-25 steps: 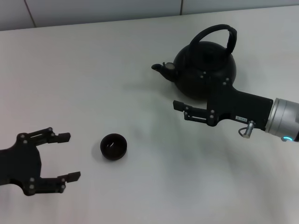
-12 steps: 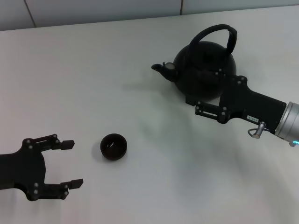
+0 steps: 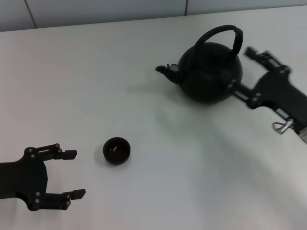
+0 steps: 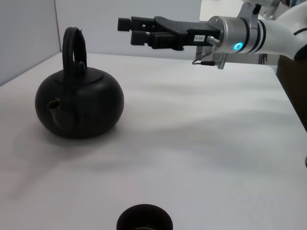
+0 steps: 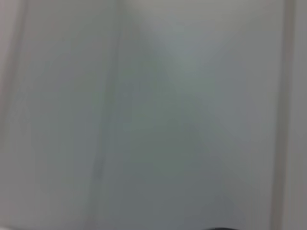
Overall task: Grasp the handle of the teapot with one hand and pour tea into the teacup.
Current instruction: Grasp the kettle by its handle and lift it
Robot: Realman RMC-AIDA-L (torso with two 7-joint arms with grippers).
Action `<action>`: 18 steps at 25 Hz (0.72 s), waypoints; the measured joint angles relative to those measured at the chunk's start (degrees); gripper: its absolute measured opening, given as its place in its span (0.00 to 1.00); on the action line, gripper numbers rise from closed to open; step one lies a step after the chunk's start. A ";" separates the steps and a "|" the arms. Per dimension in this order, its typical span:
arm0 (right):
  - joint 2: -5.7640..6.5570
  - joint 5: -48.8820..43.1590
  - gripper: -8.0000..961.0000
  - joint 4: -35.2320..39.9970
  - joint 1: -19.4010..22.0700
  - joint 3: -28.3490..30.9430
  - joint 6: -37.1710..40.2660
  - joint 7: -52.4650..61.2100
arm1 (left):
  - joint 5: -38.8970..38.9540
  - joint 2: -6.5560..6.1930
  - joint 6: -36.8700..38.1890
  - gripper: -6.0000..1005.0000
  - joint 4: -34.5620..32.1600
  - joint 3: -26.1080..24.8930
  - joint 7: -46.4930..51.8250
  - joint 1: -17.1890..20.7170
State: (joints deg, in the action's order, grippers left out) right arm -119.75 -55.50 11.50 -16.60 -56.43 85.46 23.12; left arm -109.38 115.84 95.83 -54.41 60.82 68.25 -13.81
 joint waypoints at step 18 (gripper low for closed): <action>0.06 17.16 0.80 -9.05 -8.11 0.04 -10.37 -5.70 | -2.13 0.67 -0.63 0.86 -0.09 -0.99 0.04 -0.75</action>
State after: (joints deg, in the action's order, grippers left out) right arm -119.70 -38.35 2.45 -24.72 -56.39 75.09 17.42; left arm -111.51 116.51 95.20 -54.49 59.83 68.30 -14.56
